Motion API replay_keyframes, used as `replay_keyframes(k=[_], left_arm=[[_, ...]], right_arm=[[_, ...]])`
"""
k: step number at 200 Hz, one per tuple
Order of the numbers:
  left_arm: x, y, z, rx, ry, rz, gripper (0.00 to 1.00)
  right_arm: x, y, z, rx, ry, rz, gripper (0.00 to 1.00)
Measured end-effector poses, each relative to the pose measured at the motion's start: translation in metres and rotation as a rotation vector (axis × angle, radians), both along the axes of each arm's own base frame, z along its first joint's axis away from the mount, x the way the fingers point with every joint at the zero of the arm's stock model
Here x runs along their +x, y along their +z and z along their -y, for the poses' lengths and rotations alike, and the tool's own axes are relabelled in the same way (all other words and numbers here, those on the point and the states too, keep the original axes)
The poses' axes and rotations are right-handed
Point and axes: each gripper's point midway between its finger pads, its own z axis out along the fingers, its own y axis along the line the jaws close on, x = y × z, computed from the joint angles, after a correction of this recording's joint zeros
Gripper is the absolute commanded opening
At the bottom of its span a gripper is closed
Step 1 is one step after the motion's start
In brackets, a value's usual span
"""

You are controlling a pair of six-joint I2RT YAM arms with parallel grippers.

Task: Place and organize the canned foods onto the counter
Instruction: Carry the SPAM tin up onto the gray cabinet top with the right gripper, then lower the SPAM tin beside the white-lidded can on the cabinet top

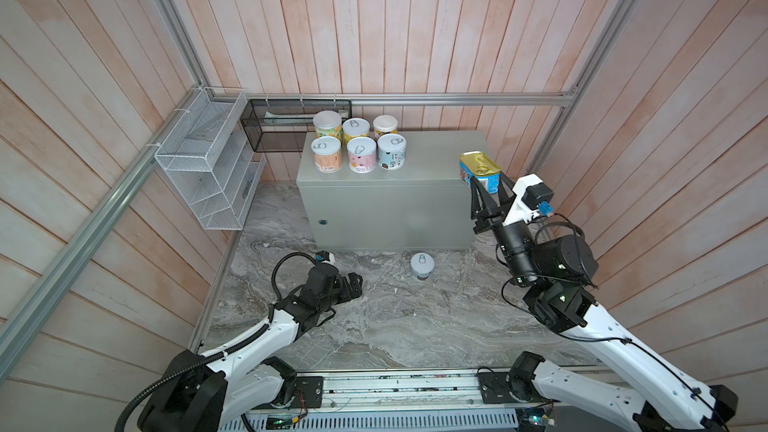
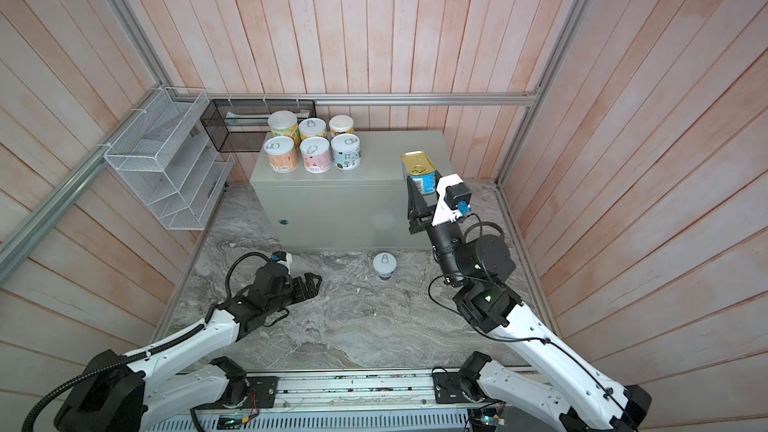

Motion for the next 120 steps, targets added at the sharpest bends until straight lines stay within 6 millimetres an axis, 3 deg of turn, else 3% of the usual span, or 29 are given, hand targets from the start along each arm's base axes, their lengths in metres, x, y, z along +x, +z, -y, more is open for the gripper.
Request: replay_keyframes(k=[49,89,120], left_arm=[[-0.004,-0.005,-0.002,0.007,0.001,-0.011,1.00],[-0.006,0.001,-0.008,0.013,0.019,0.013,1.00],[-0.007,0.007,-0.014,0.020,0.036,0.030,1.00]], right_arm=[[0.050,0.009,-0.007,-0.008,0.009,0.003,0.44],[0.103,-0.003,-0.008,-0.002,0.024,-0.034,0.44],[0.140,-0.019,-0.022,-0.011,0.070,-0.071,0.44]])
